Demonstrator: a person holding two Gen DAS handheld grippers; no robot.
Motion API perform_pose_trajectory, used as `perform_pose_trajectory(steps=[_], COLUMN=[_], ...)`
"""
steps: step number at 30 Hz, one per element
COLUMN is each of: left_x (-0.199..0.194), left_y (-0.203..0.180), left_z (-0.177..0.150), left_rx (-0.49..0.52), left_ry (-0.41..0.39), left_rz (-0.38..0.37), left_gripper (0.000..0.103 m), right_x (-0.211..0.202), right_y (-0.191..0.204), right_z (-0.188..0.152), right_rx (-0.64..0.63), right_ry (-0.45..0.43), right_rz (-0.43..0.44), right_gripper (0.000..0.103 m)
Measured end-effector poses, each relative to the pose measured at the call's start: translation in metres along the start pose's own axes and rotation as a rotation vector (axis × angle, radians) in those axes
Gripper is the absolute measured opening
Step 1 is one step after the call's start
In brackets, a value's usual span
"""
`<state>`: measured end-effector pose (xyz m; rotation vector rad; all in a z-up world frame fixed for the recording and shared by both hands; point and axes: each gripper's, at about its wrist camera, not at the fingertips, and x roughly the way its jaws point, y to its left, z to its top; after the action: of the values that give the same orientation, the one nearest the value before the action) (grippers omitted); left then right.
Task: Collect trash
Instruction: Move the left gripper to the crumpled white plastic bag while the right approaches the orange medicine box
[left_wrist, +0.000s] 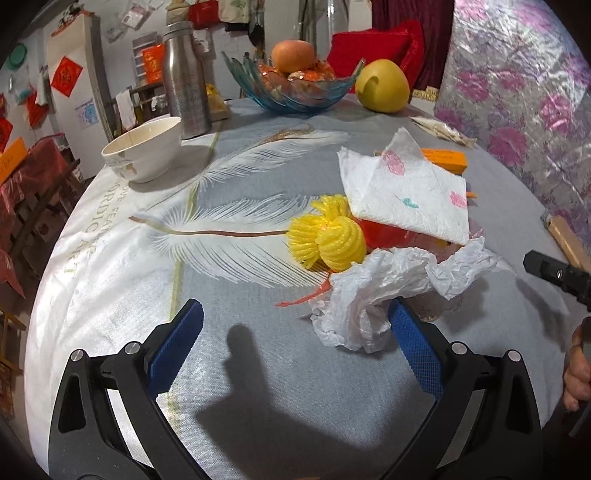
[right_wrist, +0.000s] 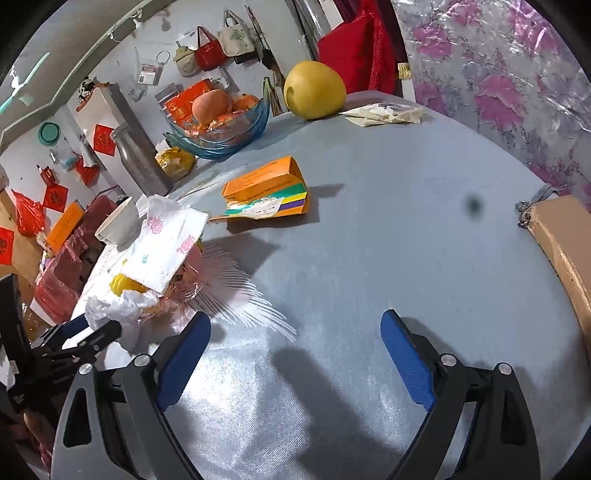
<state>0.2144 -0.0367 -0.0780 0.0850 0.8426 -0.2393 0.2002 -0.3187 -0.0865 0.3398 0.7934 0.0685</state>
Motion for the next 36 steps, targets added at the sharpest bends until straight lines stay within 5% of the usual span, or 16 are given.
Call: perform_pose_trajectory(steps=[15,36], left_x=[-0.008,-0.014], left_y=[0.011,0.009], left_z=[-0.001,-0.002], left_rx=[-0.051,-0.039], left_ry=[-0.036,-0.069], left_rz=[-0.030,-0.039], left_gripper=[0.096,0.096], right_x=[0.006,0.006], right_y=[0.015,0.016], right_z=[-0.001,-0.002], right_rx=[-0.076,-0.082], right_ry=[0.029,0.030], right_rz=[-0.096,-0.103], right_gripper=[0.093,0.093])
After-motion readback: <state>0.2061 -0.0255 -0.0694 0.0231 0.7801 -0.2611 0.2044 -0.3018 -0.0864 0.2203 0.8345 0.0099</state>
